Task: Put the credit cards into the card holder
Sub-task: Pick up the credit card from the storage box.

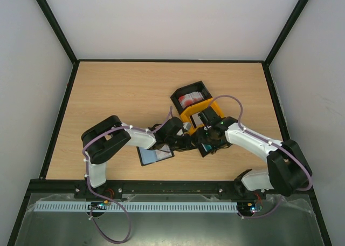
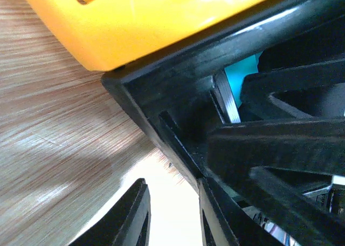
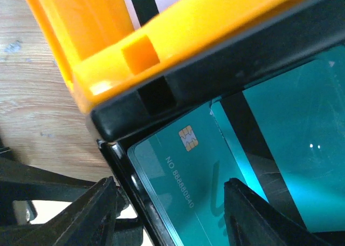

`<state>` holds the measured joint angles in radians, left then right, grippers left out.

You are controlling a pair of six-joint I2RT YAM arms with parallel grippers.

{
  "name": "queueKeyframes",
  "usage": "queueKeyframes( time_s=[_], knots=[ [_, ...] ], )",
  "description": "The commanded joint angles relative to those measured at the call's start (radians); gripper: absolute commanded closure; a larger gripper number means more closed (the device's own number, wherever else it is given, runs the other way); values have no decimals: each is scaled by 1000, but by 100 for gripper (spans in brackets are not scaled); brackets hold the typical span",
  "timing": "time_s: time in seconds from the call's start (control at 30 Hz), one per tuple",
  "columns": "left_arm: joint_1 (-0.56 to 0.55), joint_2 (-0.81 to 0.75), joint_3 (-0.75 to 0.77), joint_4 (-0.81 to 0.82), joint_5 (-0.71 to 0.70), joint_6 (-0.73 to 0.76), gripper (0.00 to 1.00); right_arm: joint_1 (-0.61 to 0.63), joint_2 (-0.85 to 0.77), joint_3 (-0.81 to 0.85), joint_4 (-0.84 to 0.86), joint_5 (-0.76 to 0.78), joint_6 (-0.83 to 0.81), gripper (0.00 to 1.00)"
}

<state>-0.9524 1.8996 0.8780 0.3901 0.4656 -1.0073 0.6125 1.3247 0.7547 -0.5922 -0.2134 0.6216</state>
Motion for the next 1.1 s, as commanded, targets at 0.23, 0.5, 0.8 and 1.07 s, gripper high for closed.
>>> queueKeyframes(
  time_s=[0.23,0.5,0.8,1.07],
  knots=[
    [6,22,-17,-40,-42,-5,73,52,39,-53,87,-160,9,51],
    [5,27,-17,-41,-41,-7,74,58,-17,-32,63,-155,70,73],
    [6,29,-17,-48,-41,-5,74,58,-49,-22,51,-147,87,84],
    [7,24,-17,-59,-44,0,73,58,-53,-25,58,-161,83,81]
  ],
)
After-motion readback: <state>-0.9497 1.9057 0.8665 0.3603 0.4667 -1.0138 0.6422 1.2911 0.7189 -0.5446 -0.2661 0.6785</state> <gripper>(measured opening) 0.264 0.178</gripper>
